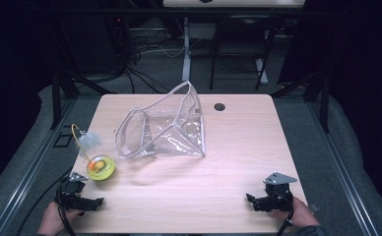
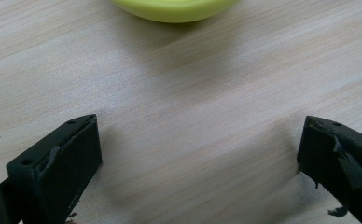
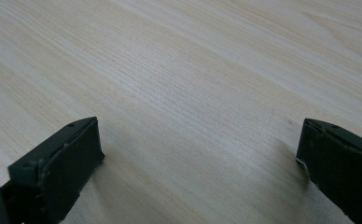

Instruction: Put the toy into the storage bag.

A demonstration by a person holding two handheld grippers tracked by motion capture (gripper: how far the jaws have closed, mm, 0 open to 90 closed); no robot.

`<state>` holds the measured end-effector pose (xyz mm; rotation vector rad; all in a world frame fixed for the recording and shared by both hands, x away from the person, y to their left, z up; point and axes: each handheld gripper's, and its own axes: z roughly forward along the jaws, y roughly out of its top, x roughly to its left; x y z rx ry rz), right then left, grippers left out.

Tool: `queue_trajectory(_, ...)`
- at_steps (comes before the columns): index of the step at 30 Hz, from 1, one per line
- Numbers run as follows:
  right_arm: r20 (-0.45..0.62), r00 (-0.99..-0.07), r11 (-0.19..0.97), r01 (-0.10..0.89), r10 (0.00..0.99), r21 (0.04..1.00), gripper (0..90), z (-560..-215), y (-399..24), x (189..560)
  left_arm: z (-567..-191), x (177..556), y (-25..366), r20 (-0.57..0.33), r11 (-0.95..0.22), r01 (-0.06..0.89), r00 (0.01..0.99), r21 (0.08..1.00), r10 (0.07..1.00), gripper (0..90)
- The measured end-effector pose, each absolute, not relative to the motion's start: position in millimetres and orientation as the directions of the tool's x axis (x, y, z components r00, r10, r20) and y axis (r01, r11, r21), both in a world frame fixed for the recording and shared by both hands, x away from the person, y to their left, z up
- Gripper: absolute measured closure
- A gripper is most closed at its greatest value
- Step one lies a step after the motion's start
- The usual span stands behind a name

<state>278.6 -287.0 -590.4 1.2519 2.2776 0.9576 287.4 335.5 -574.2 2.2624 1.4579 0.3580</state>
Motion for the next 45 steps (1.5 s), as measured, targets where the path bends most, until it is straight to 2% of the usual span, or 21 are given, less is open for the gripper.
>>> queue_trajectory(10, 0.003, -0.537, 0.374, 0.592, 0.844, 0.714, 0.0, -590.4, -286.9, 278.5, -574.2, 287.3, 335.4, -0.012, -0.361, 0.799, 0.418, 0.481, 0.909, 0.0)
queue_trajectory(14, 0.000, -0.539, 0.380, 0.593, 0.842, 0.710, 0.0, -589.9, -287.2, 278.7, -570.7, 288.1, 335.2, -0.036, -0.378, 0.808, 0.440, 0.451, 0.897, 0.0)
queue_trajectory(21, 0.002, -0.537, 0.375, 0.592, 0.844, 0.713, 0.0, -590.3, -286.9, 278.5, -546.5, 282.5, 334.1, -0.056, -0.329, 0.755, 0.434, 0.568, 0.899, 0.0)
queue_trajectory(25, 0.003, -0.537, 0.374, 0.592, 0.844, 0.714, 0.0, -590.4, -286.9, 278.6, -534.4, 280.9, 333.6, -0.022, -0.333, 0.716, 0.437, 0.614, 0.899, 0.0)
queue_trajectory(30, 0.003, -0.537, 0.375, 0.592, 0.844, 0.713, 0.0, -590.3, -286.9, 278.6, -521.9, 280.5, 336.8, -0.044, -0.292, 0.685, 0.428, 0.667, 0.903, 0.0)
queue_trajectory(45, 0.003, -0.537, 0.374, 0.593, 0.844, 0.713, 0.0, -590.3, -286.9, 278.5, -493.5, 283.4, 334.1, -0.069, -0.211, 0.626, 0.392, 0.750, 0.917, 0.1)
